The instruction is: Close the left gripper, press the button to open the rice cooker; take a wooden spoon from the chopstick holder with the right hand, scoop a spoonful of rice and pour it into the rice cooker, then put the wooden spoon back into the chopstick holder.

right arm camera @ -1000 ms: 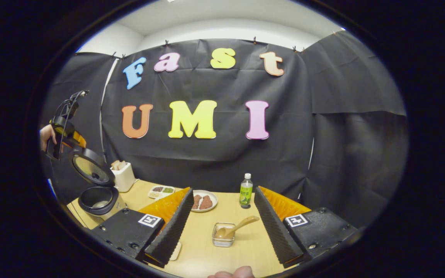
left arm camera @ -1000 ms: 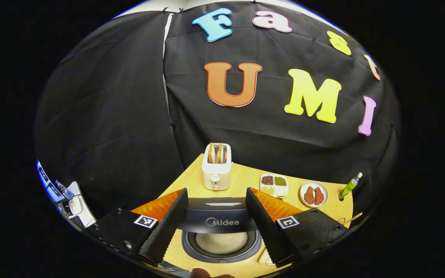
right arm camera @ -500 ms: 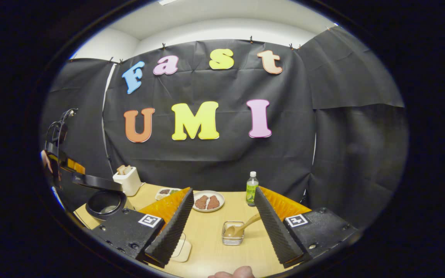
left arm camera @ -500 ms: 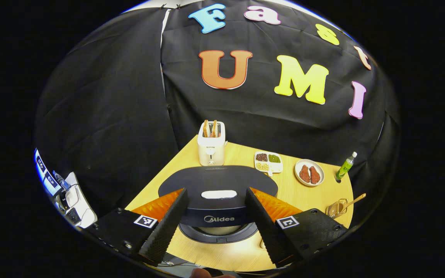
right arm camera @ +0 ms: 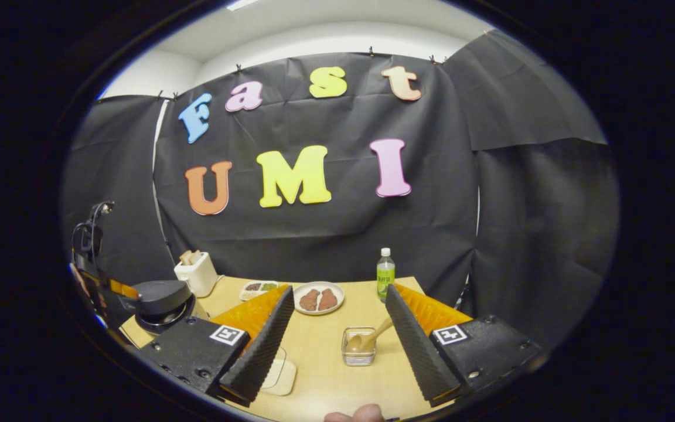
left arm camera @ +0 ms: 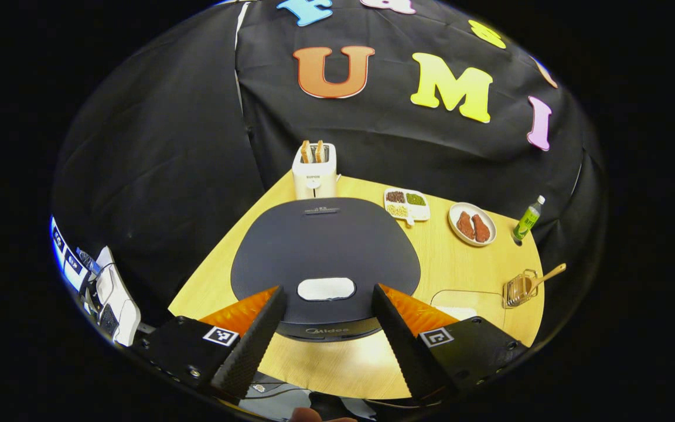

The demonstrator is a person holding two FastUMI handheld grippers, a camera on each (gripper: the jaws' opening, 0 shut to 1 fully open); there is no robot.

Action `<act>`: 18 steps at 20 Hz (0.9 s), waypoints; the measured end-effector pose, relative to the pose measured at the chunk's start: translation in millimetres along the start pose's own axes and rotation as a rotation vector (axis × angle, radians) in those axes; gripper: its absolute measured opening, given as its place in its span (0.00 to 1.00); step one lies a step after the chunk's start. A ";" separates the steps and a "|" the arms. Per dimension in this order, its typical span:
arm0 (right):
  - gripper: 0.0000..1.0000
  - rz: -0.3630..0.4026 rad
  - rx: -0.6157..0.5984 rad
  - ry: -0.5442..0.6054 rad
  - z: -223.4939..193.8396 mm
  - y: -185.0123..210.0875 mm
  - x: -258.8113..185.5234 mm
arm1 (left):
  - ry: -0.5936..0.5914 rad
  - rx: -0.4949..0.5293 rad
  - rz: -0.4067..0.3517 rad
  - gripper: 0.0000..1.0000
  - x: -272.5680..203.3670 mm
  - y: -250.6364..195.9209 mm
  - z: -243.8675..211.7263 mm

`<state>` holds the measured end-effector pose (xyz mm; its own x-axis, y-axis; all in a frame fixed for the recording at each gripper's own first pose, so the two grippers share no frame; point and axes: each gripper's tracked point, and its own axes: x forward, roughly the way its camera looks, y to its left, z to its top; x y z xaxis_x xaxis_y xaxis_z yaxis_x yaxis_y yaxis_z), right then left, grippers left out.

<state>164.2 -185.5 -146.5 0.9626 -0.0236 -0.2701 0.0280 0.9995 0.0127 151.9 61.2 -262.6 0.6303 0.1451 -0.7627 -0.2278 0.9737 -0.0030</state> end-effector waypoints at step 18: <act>1.00 0.165 -0.009 0.085 -31.3 37.7 44.0 | 0.043 -0.088 0.065 0.98 25.9 -2.6 -42.3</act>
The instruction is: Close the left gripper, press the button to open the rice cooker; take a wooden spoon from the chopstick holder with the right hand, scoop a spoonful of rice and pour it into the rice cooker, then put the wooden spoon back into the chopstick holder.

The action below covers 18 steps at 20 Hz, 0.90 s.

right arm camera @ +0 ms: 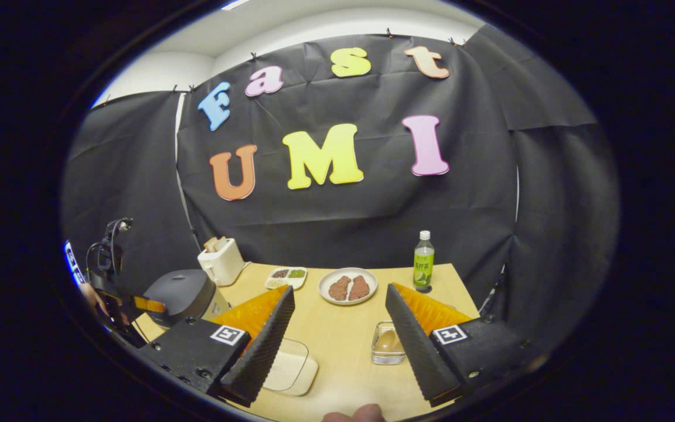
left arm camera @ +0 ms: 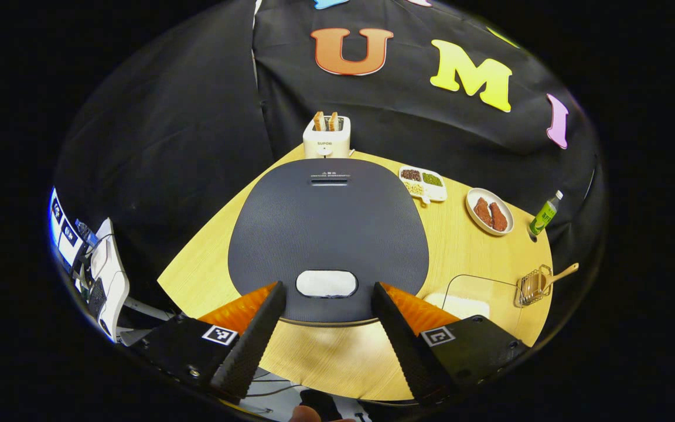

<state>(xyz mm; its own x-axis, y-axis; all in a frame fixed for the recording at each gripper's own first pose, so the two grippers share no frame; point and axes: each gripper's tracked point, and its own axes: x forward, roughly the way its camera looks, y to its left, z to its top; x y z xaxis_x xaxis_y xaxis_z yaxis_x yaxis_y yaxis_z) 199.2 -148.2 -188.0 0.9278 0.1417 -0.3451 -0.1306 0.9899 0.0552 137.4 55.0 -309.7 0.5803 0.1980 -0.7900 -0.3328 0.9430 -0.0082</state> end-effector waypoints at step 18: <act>1.00 -0.121 -0.032 -0.221 34.3 57.8 -250.5 | -0.649 0.072 -0.330 0.95 -280.7 -37.1 -30.5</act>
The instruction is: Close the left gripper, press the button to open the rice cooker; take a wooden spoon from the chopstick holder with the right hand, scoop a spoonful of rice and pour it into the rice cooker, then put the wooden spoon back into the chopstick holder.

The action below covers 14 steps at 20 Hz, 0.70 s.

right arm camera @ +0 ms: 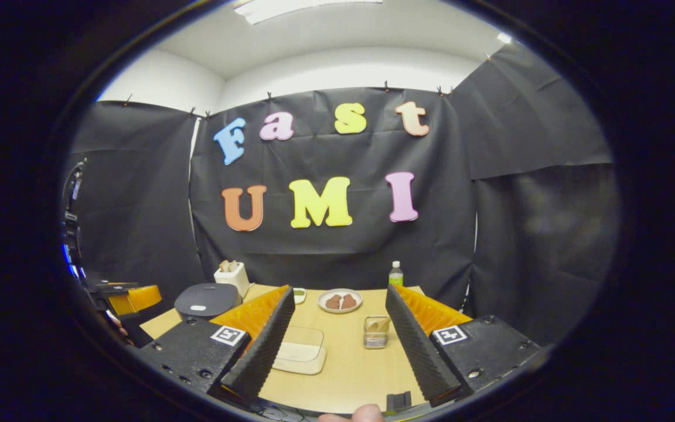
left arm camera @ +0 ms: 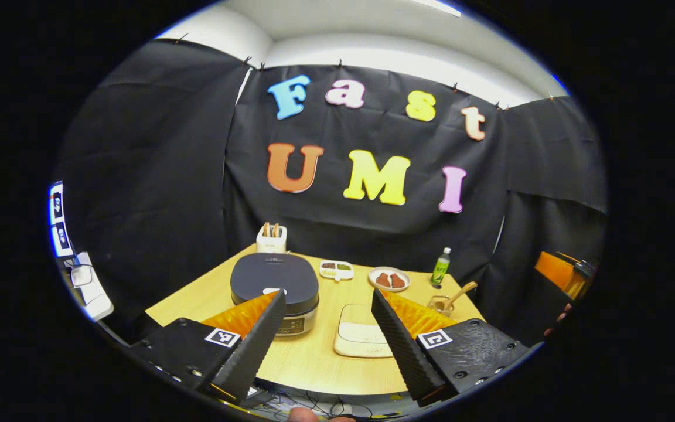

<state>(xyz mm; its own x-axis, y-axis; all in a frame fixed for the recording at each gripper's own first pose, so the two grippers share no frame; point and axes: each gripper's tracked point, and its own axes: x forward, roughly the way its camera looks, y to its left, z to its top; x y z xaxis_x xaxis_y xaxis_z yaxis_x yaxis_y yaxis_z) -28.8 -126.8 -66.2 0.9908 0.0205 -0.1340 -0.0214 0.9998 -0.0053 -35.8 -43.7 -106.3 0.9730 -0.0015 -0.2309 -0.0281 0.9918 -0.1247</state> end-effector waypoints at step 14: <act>1.00 0.001 -0.012 -0.139 40.2 76.7 -92.9 | -0.195 -0.004 0.021 0.95 -112.3 32.0 45.4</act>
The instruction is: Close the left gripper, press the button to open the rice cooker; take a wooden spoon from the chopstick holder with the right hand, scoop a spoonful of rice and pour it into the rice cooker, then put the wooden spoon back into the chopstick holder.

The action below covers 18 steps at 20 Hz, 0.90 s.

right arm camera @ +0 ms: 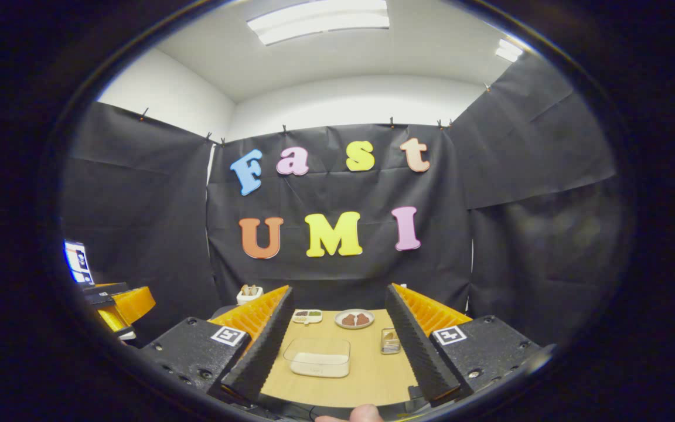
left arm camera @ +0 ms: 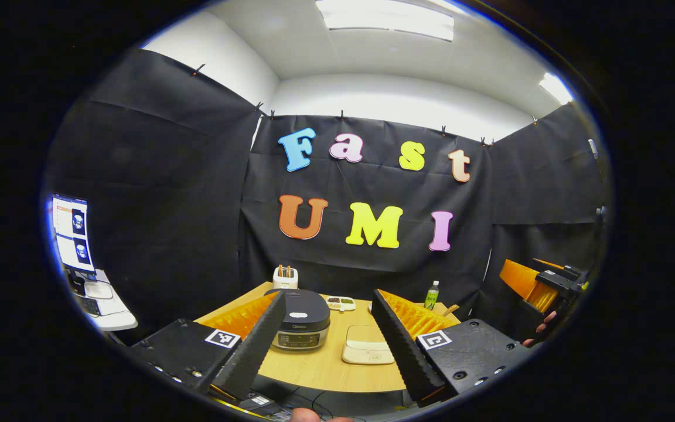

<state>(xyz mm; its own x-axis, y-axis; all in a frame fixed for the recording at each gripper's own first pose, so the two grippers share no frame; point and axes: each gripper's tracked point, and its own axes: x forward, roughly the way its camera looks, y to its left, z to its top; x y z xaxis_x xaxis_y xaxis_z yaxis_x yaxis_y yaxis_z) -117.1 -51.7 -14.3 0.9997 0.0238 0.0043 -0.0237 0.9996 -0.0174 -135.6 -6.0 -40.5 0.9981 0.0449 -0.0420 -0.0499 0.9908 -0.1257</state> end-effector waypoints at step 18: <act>1.00 0.004 -0.009 0.076 -19.9 10.4 -2.8 | 0.014 0.041 -0.026 0.95 -11.8 -13.1 -1.8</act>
<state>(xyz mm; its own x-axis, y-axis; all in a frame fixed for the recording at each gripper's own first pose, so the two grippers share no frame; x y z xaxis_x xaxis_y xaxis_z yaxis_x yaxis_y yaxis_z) -120.0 -41.7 -34.3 0.9971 0.0264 -0.0720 -0.0284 0.9993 -0.0261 -146.8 -19.7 -40.1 0.9984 0.0175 -0.0535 -0.0221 0.9960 -0.0864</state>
